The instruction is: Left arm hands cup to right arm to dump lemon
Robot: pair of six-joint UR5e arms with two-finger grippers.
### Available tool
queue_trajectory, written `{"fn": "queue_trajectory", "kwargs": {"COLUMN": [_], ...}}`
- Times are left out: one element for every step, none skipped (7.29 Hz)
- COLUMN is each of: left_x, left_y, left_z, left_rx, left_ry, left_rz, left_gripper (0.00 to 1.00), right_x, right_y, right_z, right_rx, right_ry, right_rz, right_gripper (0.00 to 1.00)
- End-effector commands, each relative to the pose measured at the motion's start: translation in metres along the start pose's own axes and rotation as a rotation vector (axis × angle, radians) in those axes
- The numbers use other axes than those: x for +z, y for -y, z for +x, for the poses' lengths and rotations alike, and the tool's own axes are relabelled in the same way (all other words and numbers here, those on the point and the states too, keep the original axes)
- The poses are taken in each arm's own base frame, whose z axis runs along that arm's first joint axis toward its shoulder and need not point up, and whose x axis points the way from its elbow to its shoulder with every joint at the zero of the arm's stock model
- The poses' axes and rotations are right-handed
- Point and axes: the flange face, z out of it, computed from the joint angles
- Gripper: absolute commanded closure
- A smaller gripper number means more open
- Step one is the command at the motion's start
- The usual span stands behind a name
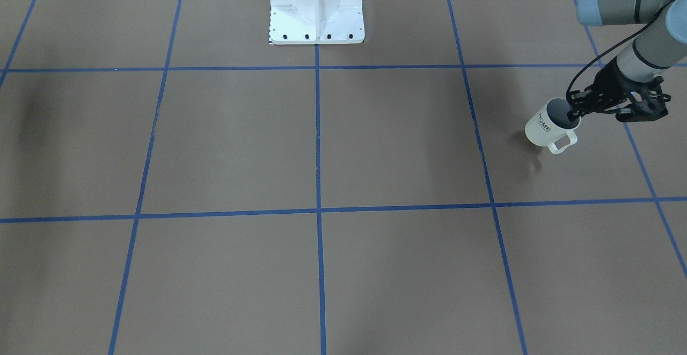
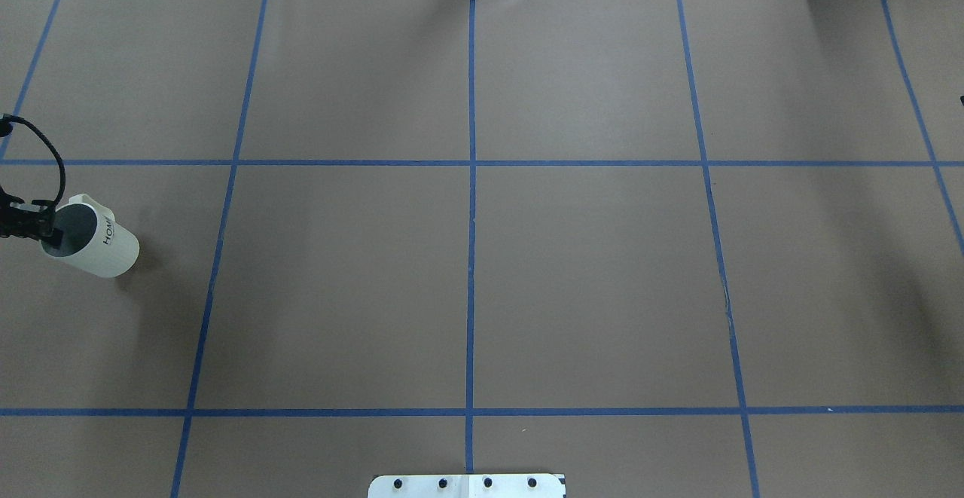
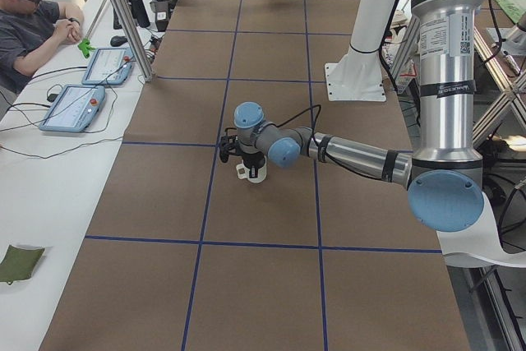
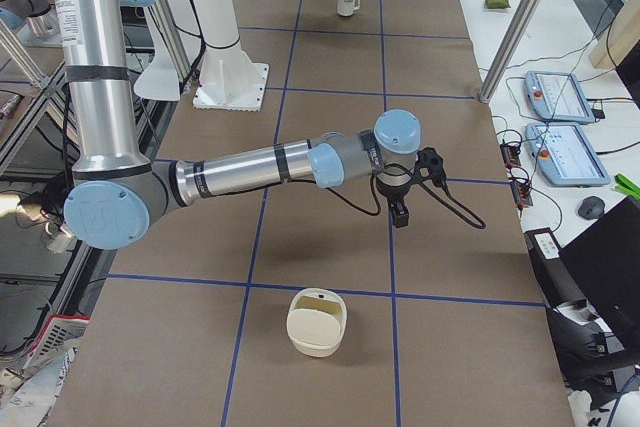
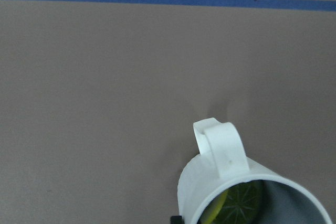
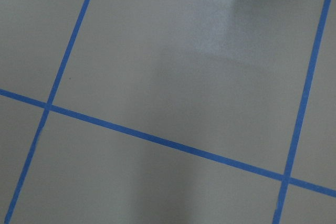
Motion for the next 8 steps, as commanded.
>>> {"fn": "queue_trajectory", "kwargs": {"left_x": [-0.077,-0.090,-0.094,-0.097,-0.088,-0.076,-0.079,-0.086], "left_y": [0.047,0.072,0.109,0.143,0.161,0.168,0.174,0.171], "left_z": [0.074,0.112,0.151,0.193,0.227,0.262,0.322,0.376], "left_rx": [-0.100,-0.147,-0.296,-0.416,-0.522,-0.600,-0.680,-0.717], "left_ry": [-0.015,0.003,-0.009,-0.029,-0.070,-0.125,-0.164,-0.182], "left_rz": [-0.018,-0.030,-0.019,-0.008,0.001,0.000,-0.018,-0.050], "left_gripper": [1.00,1.00,1.00,1.00,1.00,1.00,1.00,1.00], "right_x": [-0.012,-0.009,-0.004,0.006,0.023,0.048,0.078,0.112], "right_y": [0.021,0.032,0.057,0.088,0.107,0.112,0.104,0.081], "right_z": [-0.018,-0.036,-0.071,-0.124,-0.188,-0.254,-0.324,-0.388], "right_rx": [-0.084,-0.160,-0.208,-0.203,-0.204,-0.166,-0.126,-0.155], "right_ry": [-0.001,-0.003,-0.019,-0.014,0.001,0.033,0.065,0.076], "right_rz": [0.070,0.108,0.145,0.199,0.292,0.406,0.539,0.651], "right_gripper": [0.00,0.00,0.00,0.00,0.00,0.00,0.00,0.00]}}
